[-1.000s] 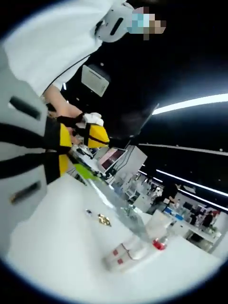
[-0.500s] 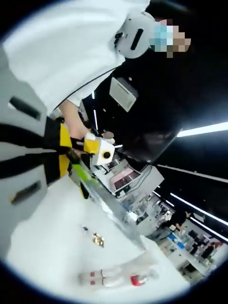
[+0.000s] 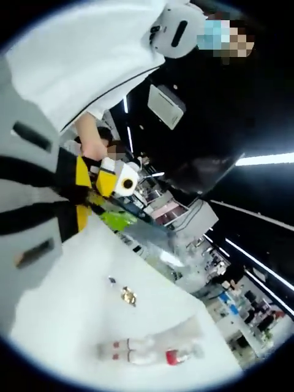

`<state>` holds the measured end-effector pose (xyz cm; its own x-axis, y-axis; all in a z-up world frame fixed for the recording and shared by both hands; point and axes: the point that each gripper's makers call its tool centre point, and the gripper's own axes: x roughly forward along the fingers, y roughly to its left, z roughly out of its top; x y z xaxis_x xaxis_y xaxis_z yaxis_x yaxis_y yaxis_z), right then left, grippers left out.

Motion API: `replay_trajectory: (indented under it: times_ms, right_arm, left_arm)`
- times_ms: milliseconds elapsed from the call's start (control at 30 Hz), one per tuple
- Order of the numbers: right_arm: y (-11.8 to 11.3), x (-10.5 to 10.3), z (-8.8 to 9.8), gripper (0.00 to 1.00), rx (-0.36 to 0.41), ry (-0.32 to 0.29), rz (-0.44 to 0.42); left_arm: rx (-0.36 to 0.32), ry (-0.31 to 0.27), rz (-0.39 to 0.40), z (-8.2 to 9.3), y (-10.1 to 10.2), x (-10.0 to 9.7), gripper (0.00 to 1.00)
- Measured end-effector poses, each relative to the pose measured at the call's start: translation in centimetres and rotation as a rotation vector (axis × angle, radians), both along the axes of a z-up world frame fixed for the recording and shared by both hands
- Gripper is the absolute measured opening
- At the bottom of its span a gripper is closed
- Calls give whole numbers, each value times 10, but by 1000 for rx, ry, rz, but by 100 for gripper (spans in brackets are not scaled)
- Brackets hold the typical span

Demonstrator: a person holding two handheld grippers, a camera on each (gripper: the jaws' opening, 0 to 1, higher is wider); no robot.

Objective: Arrange the skincare products in the storage area until every visible bottle or jar stands upright without overlapping.

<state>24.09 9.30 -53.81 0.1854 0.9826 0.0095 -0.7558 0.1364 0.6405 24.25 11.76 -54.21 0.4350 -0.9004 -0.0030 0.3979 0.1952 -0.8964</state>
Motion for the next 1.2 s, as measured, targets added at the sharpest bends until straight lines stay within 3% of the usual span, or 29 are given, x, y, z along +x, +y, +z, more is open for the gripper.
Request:
replay_trajectory:
  times_ms: [67, 200, 300, 367, 433, 467, 567, 667, 700, 833, 900, 1000, 1100, 1200]
  right_arm:
    - [-3, 7, -1, 11, 7, 27, -34]
    - [-13, 31, 2, 16, 50, 70, -157]
    - [-29, 60, -1, 15, 61, 101, -302]
    - [-33, 68, -1, 11, 56, 109, -334]
    - [-29, 68, 2, 8, 45, 90, -333]
    - [-28, 69, 3, 1, 42, 86, -336]
    - [-24, 72, 0, 1, -1, 60, -330]
    - [-19, 74, -2, 1, -33, 44, -328]
    - [-18, 75, -2, 1, -38, 39, -324]
    - [-11, 78, -9, 1, -125, -31, -302]
    - [-4, 79, -9, 1, -174, -91, -289]
    - [6, 81, -8, 1, -230, -159, -258]
    - [14, 86, -12, 1, -297, -222, -243]
    - [18, 91, -14, 1, -310, -242, -248]
  left_arm:
    - [-3, 38, -24, -5, -4, -6, 0]
    - [38, 24, -82, -12, -13, -19, 0]
    - [67, 25, -113, -17, -18, -27, 0]
    - [56, 45, -92, -20, -17, -25, 0]
    - [44, 54, -75, -21, -15, -22, 0]
    - [62, 43, -65, -24, -14, -21, 0]
    - [125, 21, -34, -32, -8, -17, 0]
    - [205, -80, 10, -34, -1, -11, 3]
    - [214, -85, 10, -34, 0, -11, 2]
    - [225, -49, -7, -34, 2, -14, 0]
    - [240, 4, -32, -39, 2, -18, 0]
    - [267, 38, -60, -47, 0, -22, 0]
    - [270, 83, -55, -52, 1, -20, 0]
    - [275, 90, -30, -55, 5, -15, 0]
